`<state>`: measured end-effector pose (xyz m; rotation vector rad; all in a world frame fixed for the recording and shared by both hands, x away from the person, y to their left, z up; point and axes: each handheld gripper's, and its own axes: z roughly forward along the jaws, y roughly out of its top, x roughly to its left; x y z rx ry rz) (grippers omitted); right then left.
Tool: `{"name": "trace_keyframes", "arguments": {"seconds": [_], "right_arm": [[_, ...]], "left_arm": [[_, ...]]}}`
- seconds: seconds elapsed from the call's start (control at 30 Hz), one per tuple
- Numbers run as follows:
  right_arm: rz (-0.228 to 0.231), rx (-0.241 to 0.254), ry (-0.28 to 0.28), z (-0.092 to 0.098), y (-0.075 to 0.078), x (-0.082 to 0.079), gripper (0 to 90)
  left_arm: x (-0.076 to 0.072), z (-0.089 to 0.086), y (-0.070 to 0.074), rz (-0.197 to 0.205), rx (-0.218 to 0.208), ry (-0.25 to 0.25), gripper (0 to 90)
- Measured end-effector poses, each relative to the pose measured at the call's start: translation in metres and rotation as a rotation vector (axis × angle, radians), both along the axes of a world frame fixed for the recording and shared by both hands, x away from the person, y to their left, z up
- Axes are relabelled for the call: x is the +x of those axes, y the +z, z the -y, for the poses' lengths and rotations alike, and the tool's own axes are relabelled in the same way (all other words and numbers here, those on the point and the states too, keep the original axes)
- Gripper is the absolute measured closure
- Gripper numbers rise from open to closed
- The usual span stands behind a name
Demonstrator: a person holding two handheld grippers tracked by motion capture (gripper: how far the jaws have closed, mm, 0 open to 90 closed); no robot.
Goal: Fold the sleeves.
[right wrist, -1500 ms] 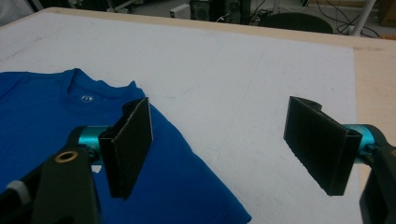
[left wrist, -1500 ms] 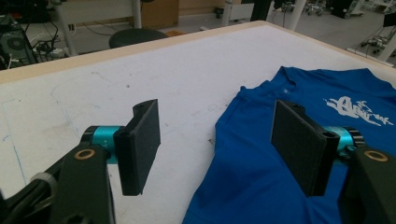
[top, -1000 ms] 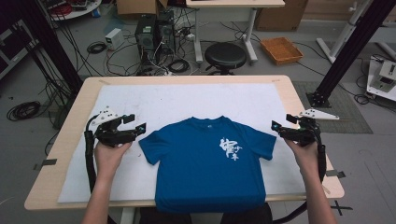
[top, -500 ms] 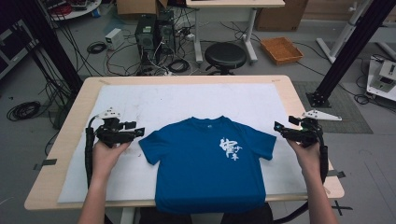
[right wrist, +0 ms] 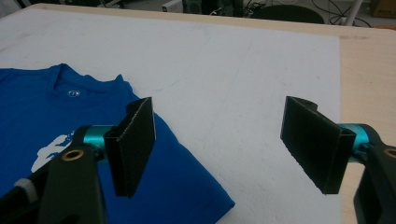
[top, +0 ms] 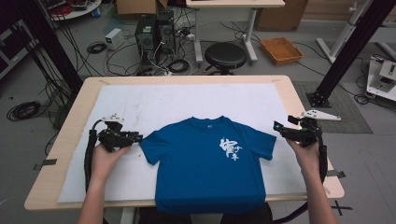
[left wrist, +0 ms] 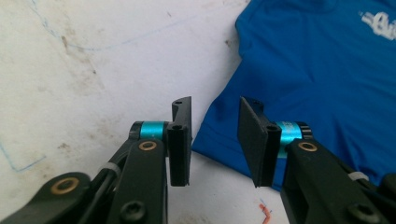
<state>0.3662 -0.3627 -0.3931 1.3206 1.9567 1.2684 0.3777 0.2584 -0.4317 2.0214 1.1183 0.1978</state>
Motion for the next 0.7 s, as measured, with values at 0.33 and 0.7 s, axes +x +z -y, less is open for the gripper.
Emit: {"name": "trace_keyframes", "arguments": {"seconds": [0.33,0.7], "right_arm": [[0.008,0.008,-0.001,0.0015,0.0007,-0.0007,26.4],[0.018,0.006,0.008,0.0005,0.0016,-0.0015,27.5]], "left_arm": [[0.0012,0.0057,-0.0082,-0.020,0.045,0.019,73.4],[-0.0015,0.0074,-0.0088,-0.003,0.048,0.033,87.4]]}}
